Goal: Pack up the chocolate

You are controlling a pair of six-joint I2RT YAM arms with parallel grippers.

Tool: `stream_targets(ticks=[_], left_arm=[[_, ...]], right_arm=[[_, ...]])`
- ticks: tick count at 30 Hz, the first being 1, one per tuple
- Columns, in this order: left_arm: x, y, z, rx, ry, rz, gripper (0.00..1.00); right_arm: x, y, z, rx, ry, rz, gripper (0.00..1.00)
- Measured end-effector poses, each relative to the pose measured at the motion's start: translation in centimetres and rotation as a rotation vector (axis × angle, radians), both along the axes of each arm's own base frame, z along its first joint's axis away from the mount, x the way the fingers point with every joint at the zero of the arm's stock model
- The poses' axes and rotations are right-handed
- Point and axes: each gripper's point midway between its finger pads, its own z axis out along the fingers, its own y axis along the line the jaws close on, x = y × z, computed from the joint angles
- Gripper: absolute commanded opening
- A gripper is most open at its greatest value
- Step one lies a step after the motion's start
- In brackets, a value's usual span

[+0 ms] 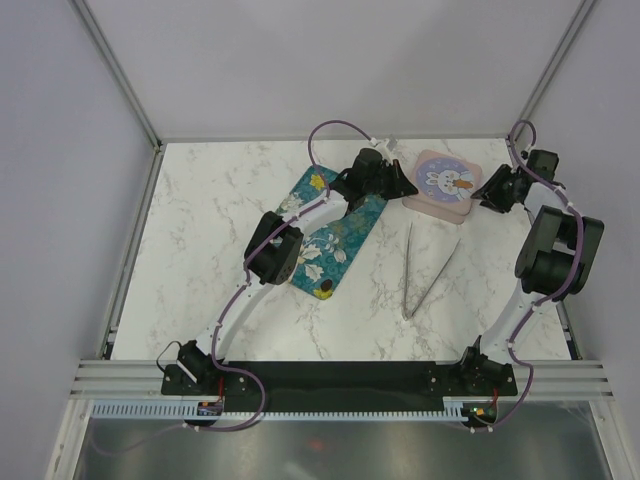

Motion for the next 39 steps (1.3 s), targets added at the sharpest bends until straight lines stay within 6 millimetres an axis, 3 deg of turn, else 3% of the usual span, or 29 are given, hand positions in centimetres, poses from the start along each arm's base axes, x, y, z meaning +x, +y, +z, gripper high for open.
stream_targets(ticks=[4,7,12,15,19,27,31,34,35,38,39], left_arm=[[-0.2,-0.1,0.0,-0.007,0.005,-0.007,0.08],[-0.3,-0.2,0.1,-0.016,0.012,-0.011,0.08],[-0.4,-0.2,0.1,-0.027,0.029,-0.011,0.08],[-0.4,-0.3,0.1,-0.03,0.034,-0.011,0.07],[-0.5,-0.3,0.0,-0.035,0.036,-0.011,0.06],[-0.9,0.2,-0.5,-0.036,0.071,-0.046,0.05],[-0.9,1.9,-0.6,-0.001,0.109,-0.044,0.09],[-0.8,4.4,1.1,0.038,0.119,-0.023,0.1],[-0.7,5.5,2.6,0.047,0.109,-0.016,0.11],[-0.7,8.2,8.8,0.047,0.032,-0.005,0.21],[-1.0,9.3,11.5,0.042,-0.006,0.001,0.32]], right_arm=[[0.8,0.2,1.0,0.003,-0.017,-0.005,0.08],[2.8,2.3,3.2,0.076,-0.112,0.034,0.0],[7.5,6.8,6.9,0.268,-0.332,0.105,0.0],[9.0,8.3,6.0,0.357,-0.365,0.123,0.0],[9.1,8.4,0.2,0.425,-0.256,0.08,0.0],[10.8,7.3,0.5,0.412,-0.262,0.077,0.0],[11.3,7.1,0.9,0.386,-0.261,0.079,0.0],[11.4,7.3,1.1,0.368,-0.266,0.098,0.0],[11.4,7.3,1.3,0.359,-0.263,0.105,0.0],[11.5,7.3,2.3,0.303,-0.254,0.116,0.09],[11.1,7.4,3.0,0.279,-0.248,0.117,0.23]])
